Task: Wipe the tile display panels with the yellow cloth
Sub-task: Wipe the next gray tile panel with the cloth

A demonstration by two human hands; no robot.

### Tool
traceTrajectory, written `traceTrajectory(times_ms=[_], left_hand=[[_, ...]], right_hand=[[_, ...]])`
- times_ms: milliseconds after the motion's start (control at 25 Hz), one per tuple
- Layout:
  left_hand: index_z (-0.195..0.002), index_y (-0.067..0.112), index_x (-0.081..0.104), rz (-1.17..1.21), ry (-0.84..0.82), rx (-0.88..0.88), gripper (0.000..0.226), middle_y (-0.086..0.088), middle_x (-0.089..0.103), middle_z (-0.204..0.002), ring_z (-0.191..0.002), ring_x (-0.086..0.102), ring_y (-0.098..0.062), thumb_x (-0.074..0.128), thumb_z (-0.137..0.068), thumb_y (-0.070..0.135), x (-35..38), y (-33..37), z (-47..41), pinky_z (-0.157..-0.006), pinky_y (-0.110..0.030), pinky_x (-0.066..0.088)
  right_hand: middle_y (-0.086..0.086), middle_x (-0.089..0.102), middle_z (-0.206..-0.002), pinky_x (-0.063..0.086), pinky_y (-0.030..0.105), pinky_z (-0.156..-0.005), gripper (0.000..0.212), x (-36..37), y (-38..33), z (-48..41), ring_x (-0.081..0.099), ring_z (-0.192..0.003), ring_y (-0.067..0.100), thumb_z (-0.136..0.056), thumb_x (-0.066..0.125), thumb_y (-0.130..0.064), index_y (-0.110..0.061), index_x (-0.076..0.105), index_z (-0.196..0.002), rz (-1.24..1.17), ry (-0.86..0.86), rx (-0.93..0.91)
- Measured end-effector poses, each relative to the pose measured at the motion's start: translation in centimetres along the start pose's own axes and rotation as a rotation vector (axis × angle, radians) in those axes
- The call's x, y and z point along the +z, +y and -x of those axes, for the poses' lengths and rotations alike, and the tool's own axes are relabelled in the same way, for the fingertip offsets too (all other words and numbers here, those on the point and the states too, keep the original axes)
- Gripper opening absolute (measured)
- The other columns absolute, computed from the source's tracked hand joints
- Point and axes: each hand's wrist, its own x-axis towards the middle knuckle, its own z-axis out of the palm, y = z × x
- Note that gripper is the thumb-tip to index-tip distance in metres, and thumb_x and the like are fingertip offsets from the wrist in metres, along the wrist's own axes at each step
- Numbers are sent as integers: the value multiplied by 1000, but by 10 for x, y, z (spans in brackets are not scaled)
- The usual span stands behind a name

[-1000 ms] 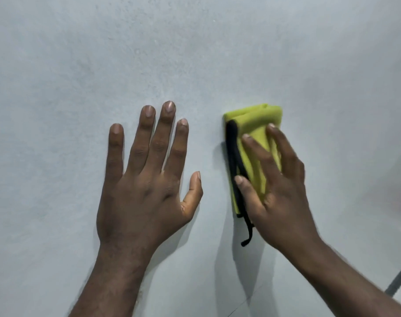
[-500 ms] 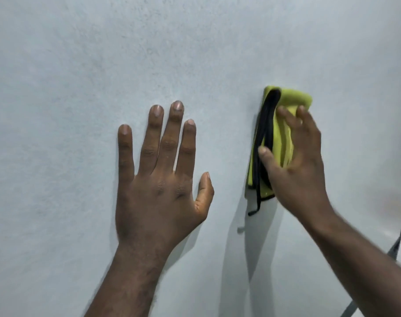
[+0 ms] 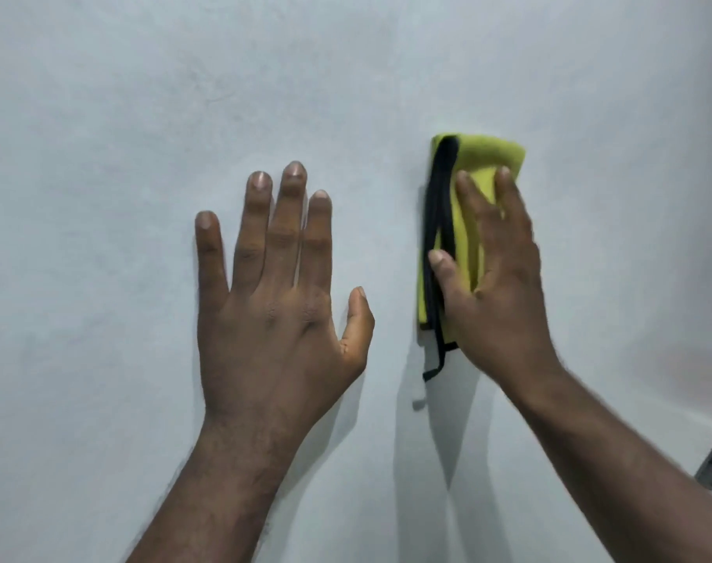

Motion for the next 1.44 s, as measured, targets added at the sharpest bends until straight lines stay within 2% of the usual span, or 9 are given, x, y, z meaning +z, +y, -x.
traceTrajectory(times_ms=[120, 320, 520, 760, 880, 1000, 1160, 1320, 1440], left_hand=[[-170, 9, 30, -8, 5, 42, 77, -12, 17, -180, -168, 13, -32, 49, -104, 45, 16, 32, -32, -134, -61, 4], [-173, 13, 25, -23, -35, 82, 78, -10, 11, -182, -168, 7, -33, 46, -106, 49, 37, 74, -64, -133, -65, 5], [-175, 13, 3, -106, -75, 26, 83, -13, 0, -182, -168, 0, -38, 37, -110, 53, 49, 96, -47, -134, -62, 4], [-175, 13, 3, -102, -90, 13, 85, -14, 1, -182, -167, 1, -39, 39, -109, 54, 49, 98, -47, -134, -62, 0], [-175, 12, 5, -105, -81, 14, 84, -14, 2, -182, -167, 1, -40, 38, -109, 53, 50, 100, -47, -134, -62, 1], [-174, 11, 6, -88, -85, 24, 84, -14, 2, -182, -167, 2, -40, 38, -109, 53, 50, 98, -48, -134, -64, 5], [-174, 11, 5, -74, -73, 24, 83, -14, 2, -182, -167, 3, -40, 37, -110, 52, 48, 97, -49, -134, -63, 3], [-174, 10, 9, -43, -68, 23, 83, -14, 4, -182, -167, 4, -40, 40, -109, 51, 51, 97, -47, -134, -63, 3], [-175, 13, 13, -8, -67, -28, 85, -7, 4, -183, -168, 3, -34, 46, -106, 51, 48, 101, -50, -134, -62, 2]], right_hand=[[-22, 4, -175, 19, 16, -119, 72, -12, 34, 24, 18, -159, 6, -102, 68, -33, -48, 33, -162, 86, -162, -191], [-24, 2, -175, 13, -6, -103, 74, -47, 89, -50, 7, -157, -9, -104, 67, -29, -51, 28, -163, -43, -26, 120], [-28, -7, -174, 23, 6, -105, 73, -47, 115, -25, 2, -162, 3, -106, 63, -28, -50, 25, -164, 5, -143, -106], [-30, -13, -172, 22, -4, -89, 75, -56, 122, -58, -3, -162, 0, -108, 58, -28, -55, 16, -164, -77, -81, 74], [-30, -14, -172, 24, 5, -97, 74, -49, 125, -24, -4, -163, 4, -108, 60, -28, -53, 19, -164, -8, -178, -96], [-30, -13, -173, 32, 21, -117, 75, -56, 135, -27, 0, -162, 0, -107, 62, -29, -54, 19, -164, -81, -145, 54], [-25, -7, -175, 21, 8, -115, 76, -64, 109, -85, 4, -161, -1, -106, 64, -26, -51, 21, -165, -92, -83, 92], [-19, -8, -176, 21, 39, -131, 78, -54, 127, -21, 0, -163, 4, -103, 68, -23, -43, 26, -166, 34, -252, -135], [-16, -10, -177, 25, 43, -131, 79, -68, 147, -75, 2, -163, 5, -105, 65, -26, -46, 20, -166, 11, -126, 57]])
